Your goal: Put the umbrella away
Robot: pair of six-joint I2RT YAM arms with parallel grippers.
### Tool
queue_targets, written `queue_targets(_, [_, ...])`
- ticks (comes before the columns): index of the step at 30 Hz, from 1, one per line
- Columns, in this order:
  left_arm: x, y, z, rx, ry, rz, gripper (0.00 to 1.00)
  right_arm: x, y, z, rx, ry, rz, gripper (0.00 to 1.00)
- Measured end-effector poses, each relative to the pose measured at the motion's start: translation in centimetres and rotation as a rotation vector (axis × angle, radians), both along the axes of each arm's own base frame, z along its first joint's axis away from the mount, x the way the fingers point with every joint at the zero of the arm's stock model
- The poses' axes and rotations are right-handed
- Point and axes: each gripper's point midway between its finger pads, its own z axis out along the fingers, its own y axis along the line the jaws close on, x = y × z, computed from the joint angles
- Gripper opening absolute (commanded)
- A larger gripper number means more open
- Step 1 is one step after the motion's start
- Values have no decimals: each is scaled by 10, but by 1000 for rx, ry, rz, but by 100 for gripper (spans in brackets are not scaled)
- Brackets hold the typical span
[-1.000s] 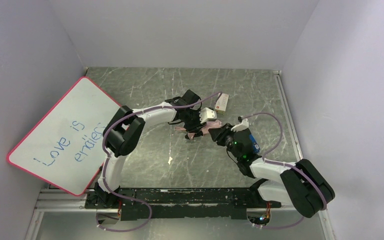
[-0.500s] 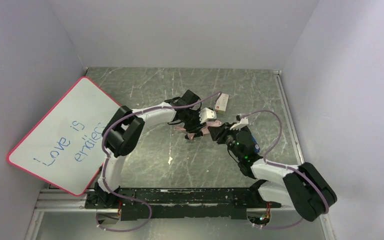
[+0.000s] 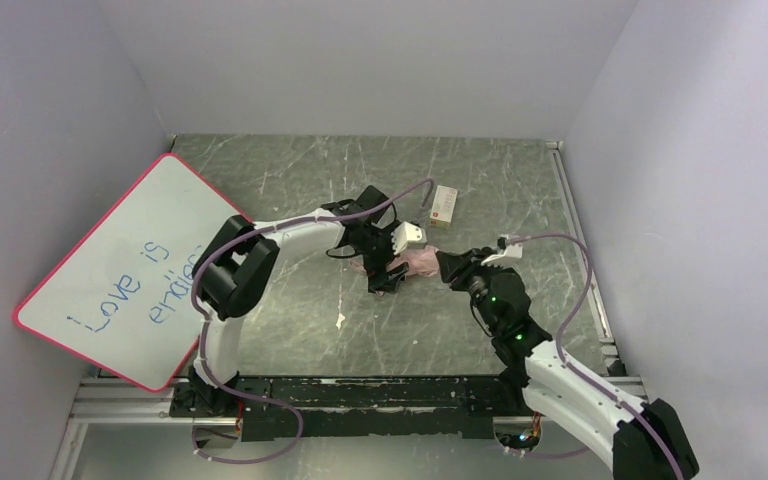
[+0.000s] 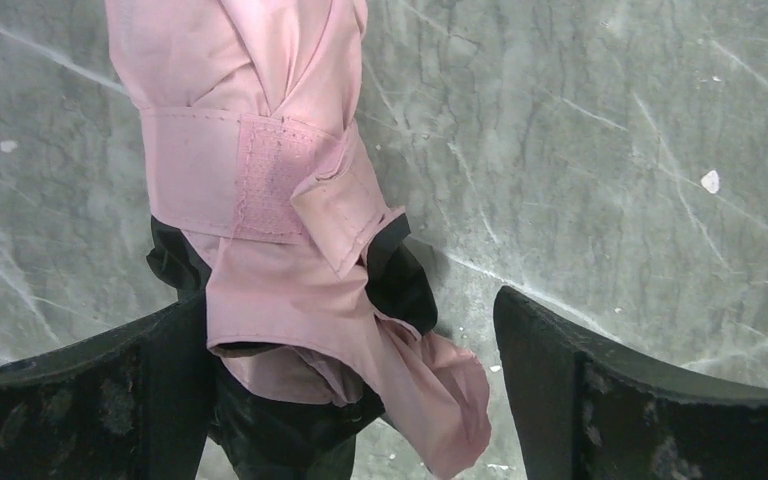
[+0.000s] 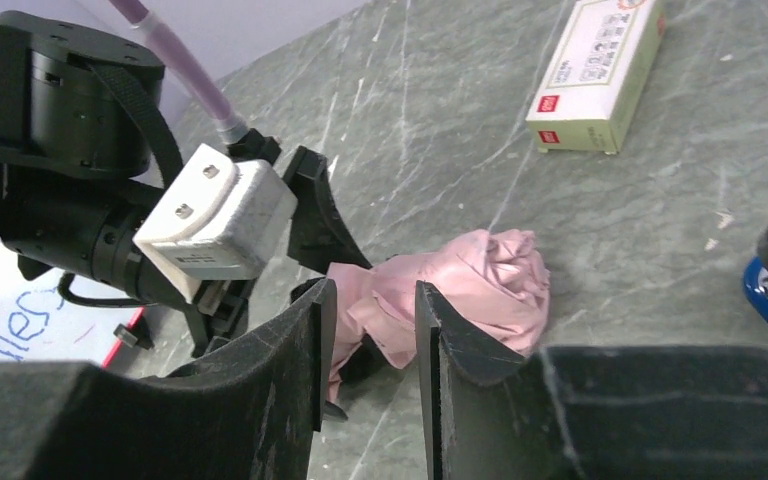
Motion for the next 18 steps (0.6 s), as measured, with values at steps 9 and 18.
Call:
queue_targets(9, [-11, 19, 10, 15, 68, 63, 100, -9, -16, -9, -12, 73, -59, 38])
queue_targets(18, [5, 45, 57, -46, 93, 246, 100, -16, -24, -18, 16, 224, -127, 38])
